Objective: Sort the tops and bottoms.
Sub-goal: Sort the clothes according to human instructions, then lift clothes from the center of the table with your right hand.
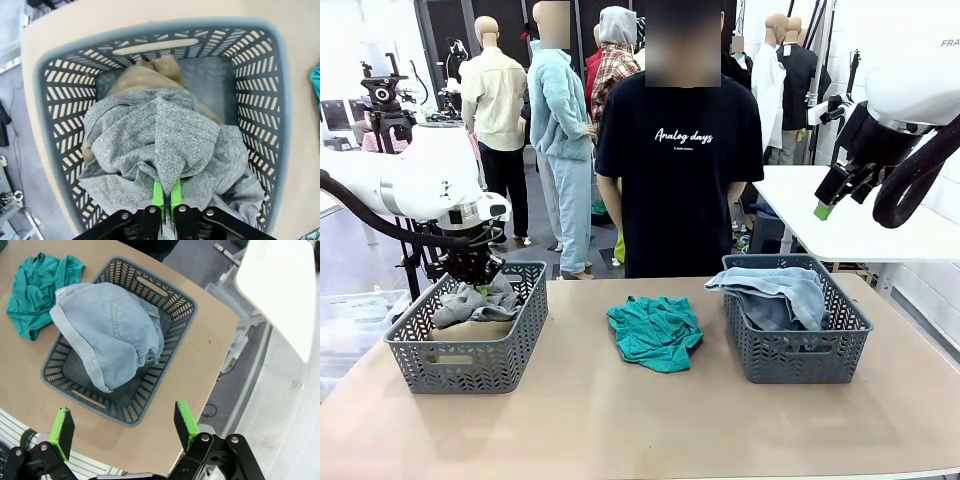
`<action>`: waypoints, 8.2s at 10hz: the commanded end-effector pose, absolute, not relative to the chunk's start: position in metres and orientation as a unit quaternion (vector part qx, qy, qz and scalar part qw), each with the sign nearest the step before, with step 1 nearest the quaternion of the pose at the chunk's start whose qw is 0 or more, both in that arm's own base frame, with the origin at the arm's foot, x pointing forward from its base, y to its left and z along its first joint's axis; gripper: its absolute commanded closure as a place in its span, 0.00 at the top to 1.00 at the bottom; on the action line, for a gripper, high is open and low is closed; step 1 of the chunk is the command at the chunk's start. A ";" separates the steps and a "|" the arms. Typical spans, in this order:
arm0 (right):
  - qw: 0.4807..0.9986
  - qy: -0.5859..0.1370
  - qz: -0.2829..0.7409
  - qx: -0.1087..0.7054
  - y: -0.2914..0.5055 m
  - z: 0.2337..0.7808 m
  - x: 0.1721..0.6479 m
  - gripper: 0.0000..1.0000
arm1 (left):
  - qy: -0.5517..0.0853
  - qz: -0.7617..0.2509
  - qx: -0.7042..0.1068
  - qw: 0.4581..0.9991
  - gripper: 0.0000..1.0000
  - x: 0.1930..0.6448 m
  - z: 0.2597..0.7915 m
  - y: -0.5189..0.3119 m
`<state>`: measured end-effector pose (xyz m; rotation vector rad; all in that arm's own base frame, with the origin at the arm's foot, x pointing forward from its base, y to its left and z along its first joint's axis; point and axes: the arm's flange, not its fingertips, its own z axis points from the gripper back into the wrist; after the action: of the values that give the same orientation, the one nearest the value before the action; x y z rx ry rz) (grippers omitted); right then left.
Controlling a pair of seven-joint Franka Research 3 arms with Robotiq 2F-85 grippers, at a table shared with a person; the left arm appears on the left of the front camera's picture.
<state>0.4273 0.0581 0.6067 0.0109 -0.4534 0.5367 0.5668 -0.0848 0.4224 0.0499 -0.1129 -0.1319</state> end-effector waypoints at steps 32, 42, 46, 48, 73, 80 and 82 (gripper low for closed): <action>0.941 -0.220 0.256 -0.004 0.060 0.605 0.427 1.00 | -0.092 -0.028 0.010 0.995 1.00 0.554 0.486 -0.084; 0.941 -0.220 0.256 -0.004 0.060 0.605 0.427 1.00 | -0.131 -0.054 0.009 0.990 1.00 0.511 0.494 -0.092; 0.941 -0.220 0.256 -0.004 0.060 0.605 0.427 1.00 | -0.208 -0.232 -0.042 0.949 1.00 0.368 0.523 -0.107; 0.941 -0.220 0.256 -0.004 0.060 0.605 0.427 1.00 | -0.246 -0.311 -0.073 0.915 1.00 0.333 0.535 -0.110; 0.856 -0.201 0.465 0.106 0.199 0.558 0.580 1.00 | -0.211 -0.363 -0.048 0.906 1.00 0.387 0.538 -0.188; 0.852 -0.172 0.478 0.125 0.237 0.512 0.593 1.00 | -0.211 -0.363 -0.048 0.906 1.00 0.387 0.538 -0.188; 0.853 -0.142 0.483 0.141 0.244 0.500 0.587 1.00 | -0.211 -0.363 -0.048 0.906 1.00 0.387 0.538 -0.188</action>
<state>0.5950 0.2416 0.5083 0.2928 -0.3285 1.0190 0.3858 -0.1898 0.5381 -0.0928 -0.4389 -0.7471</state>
